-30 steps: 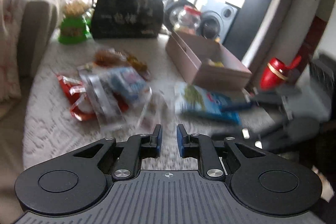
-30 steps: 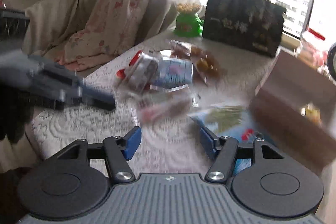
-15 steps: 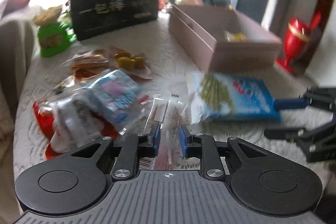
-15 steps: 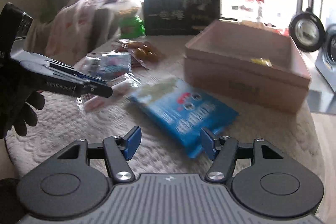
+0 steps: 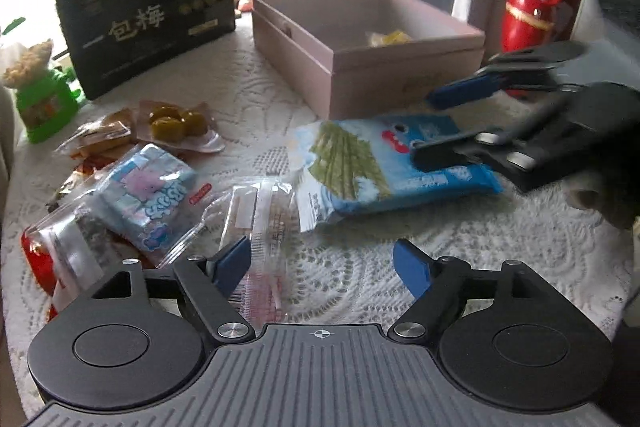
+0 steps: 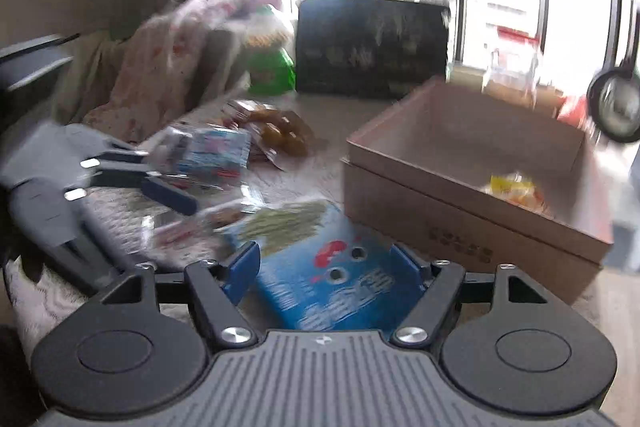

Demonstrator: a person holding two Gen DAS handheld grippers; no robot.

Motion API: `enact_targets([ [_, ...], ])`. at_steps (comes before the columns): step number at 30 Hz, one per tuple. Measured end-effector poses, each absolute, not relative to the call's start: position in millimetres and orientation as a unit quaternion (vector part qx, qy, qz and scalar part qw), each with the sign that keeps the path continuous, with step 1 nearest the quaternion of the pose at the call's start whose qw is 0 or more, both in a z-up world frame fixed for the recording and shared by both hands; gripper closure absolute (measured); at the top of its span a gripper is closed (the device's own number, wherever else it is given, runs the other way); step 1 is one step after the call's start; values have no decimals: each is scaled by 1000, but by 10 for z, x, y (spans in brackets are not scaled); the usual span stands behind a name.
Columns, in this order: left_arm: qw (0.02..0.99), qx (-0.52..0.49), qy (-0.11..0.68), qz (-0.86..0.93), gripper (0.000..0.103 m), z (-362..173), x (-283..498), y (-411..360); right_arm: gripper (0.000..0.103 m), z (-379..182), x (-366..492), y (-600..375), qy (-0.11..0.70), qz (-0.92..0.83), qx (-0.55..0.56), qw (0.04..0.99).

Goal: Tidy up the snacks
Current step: 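Grasp the blue seaweed snack bag with the right tool while the left tool grasps a clear bar packet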

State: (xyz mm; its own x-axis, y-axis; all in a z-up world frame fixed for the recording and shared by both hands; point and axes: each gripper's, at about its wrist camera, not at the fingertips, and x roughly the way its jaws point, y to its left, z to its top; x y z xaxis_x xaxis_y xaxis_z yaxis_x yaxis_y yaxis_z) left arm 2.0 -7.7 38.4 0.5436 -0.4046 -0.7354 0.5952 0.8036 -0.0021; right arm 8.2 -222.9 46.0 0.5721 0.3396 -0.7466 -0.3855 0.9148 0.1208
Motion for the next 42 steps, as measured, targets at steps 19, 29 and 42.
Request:
enact_targets([
  [19, 886, 96, 376, -253, 35, 331, 389, 88, 19, 313, -183, -1887, 418, 204, -52, 884],
  [29, 880, 112, 375, -267, 57, 290, 325, 83, 23, 395, -540, -1769, 416, 122, -87, 897],
  [42, 854, 129, 392, -315, 56, 311, 2, -362, 19, 342, -945, -2322, 405, -4, -10, 914],
])
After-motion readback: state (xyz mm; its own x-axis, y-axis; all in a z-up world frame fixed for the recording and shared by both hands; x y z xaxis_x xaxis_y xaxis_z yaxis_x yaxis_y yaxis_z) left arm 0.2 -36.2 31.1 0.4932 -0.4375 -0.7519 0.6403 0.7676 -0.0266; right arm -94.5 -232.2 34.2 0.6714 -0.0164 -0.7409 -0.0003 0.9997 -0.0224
